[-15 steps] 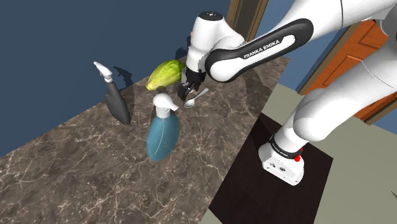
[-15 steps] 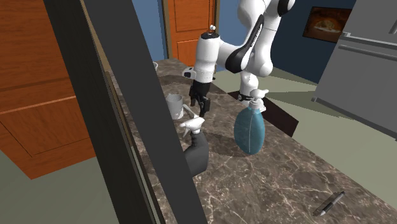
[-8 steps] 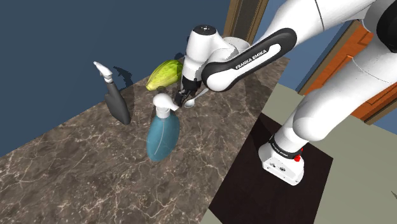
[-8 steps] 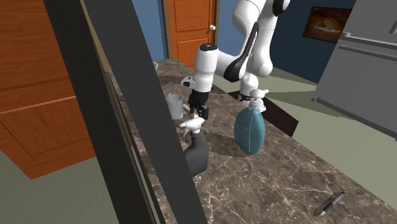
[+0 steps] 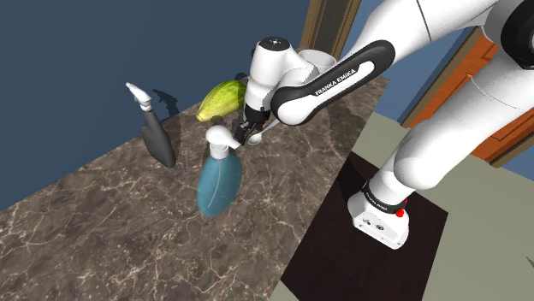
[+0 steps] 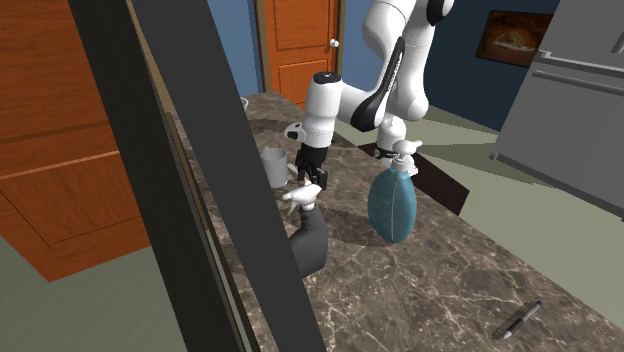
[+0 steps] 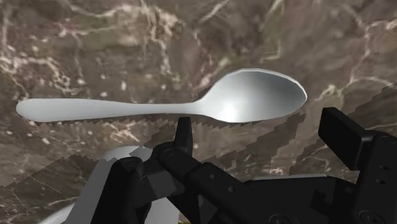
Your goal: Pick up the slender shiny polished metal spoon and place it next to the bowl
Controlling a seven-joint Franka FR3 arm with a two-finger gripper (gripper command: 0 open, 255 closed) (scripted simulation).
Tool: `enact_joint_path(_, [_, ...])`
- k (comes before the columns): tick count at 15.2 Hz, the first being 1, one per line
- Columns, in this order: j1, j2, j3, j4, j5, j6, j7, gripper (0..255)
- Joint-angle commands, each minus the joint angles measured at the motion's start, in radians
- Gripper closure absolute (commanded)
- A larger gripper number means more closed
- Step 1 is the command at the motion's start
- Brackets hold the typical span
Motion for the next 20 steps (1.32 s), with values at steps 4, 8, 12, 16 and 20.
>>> enact_joint_path(4, [0.000, 0.000, 0.000, 0.000, 0.000, 0.000, 0.000, 255])
enact_joint_path(8, [0.000, 0.000, 0.000, 0.000, 0.000, 0.000, 0.000, 255])
enact_joint_path(12, [0.004, -0.022, -0.003, 0.009, 0.017, -0.029, -0.014, 255])
enact_joint_path(16, [0.010, -0.063, -0.010, 0.029, 0.043, -0.088, -0.037, 255])
enact_joint_path(20, [0.016, -0.100, -0.017, 0.054, 0.064, -0.146, -0.055, 255])
